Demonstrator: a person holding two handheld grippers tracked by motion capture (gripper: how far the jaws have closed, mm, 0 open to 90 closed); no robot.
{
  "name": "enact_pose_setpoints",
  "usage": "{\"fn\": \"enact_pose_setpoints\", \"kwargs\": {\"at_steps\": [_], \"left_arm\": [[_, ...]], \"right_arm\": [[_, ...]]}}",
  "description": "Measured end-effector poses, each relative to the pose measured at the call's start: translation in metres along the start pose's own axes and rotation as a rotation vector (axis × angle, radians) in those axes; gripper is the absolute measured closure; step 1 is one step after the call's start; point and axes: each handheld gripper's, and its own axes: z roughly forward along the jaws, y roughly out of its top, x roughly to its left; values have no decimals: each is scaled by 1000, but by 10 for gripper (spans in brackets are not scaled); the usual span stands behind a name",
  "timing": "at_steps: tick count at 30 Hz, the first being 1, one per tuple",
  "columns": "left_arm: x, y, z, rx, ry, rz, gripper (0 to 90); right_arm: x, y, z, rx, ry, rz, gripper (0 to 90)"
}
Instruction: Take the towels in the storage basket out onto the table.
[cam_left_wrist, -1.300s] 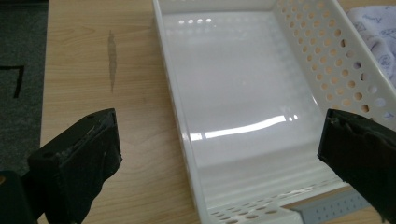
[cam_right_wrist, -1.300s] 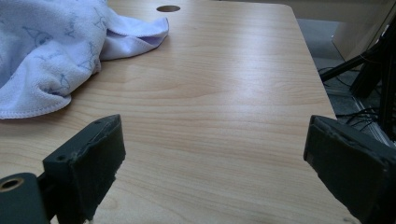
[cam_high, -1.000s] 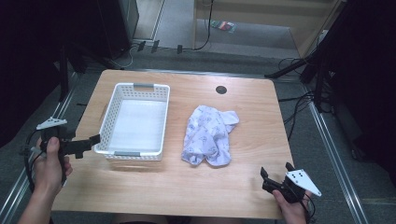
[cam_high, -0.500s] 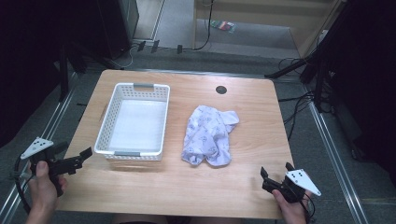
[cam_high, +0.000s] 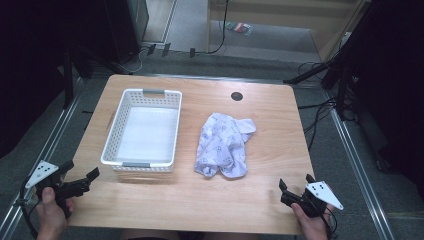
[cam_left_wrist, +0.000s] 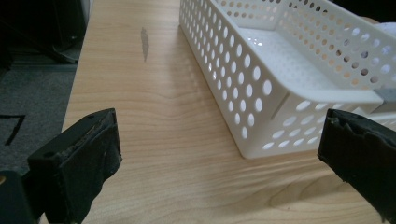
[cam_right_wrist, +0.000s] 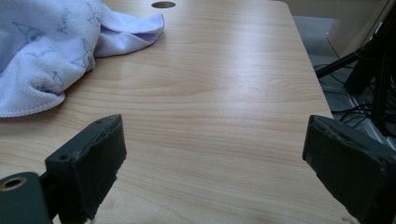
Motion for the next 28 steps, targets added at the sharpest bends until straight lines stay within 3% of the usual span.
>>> {"fn": "enact_pose_setpoints", "kwargs": {"at_steps": [6, 9, 14, 28], "left_arm": [[2, -7, 3, 0, 9, -19, 0], [-1, -9, 7, 12, 18, -1, 0], [-7, -10, 11, 9, 75, 20, 62], [-8, -11, 14, 16, 58, 33, 62]], "right_arm": [[0, 0, -1, -3, 1, 2, 61], [0, 0, 0, -1, 3, 3, 61], [0, 0, 0, 1, 2, 3, 61], [-1, 0, 0, -1, 5, 5, 62]]}}
